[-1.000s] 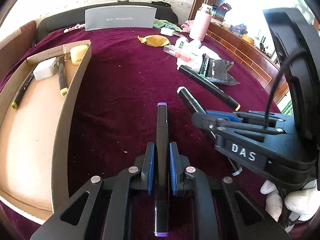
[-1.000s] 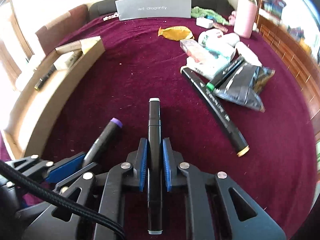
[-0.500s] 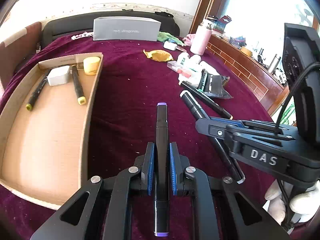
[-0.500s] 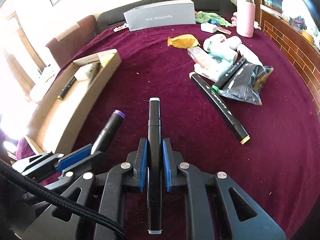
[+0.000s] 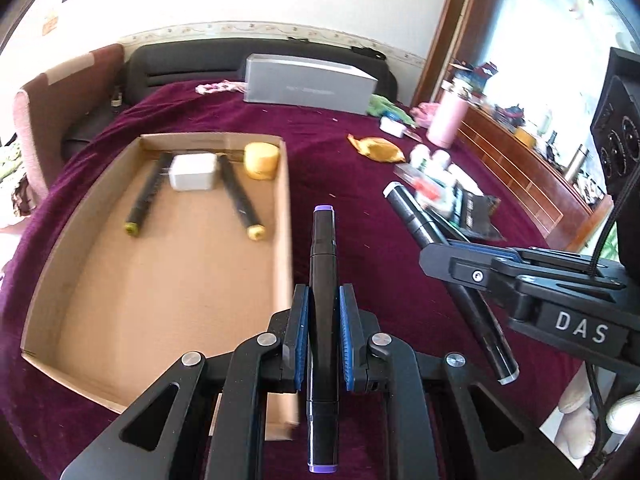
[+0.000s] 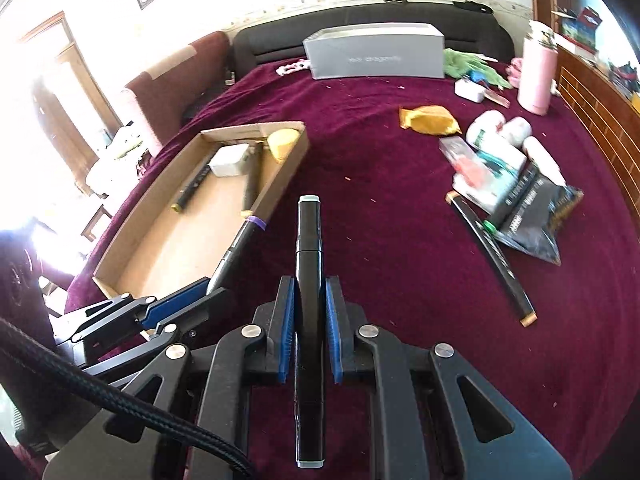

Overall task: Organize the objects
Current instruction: 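Carry both held black markers over the cardboard tray with both grippers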

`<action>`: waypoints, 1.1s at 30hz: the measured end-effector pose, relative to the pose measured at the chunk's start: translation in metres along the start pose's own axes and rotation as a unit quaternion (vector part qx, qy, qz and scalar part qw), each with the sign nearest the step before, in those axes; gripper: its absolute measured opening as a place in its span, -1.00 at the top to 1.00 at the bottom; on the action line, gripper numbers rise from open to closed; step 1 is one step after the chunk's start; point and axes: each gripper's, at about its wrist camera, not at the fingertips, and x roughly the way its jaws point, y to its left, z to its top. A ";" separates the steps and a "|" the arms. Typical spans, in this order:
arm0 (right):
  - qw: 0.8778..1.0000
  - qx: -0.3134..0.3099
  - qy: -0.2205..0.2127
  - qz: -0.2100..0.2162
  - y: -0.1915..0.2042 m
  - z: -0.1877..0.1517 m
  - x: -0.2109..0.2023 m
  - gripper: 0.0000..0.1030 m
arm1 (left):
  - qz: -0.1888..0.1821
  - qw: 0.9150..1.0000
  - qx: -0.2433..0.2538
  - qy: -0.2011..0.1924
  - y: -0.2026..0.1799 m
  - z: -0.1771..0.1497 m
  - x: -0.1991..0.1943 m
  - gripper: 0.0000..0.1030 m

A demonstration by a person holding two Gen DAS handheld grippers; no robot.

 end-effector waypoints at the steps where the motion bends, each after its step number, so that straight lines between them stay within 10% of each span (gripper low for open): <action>1: 1.000 -0.003 0.000 0.003 0.004 0.002 0.001 0.75 | 0.007 1.000 -0.004 -0.004 0.007 0.002 -0.002 0.78; 33: 0.995 -0.047 0.063 0.060 0.114 0.071 0.112 0.75 | 0.104 0.993 -0.048 0.017 0.154 0.052 0.036 0.78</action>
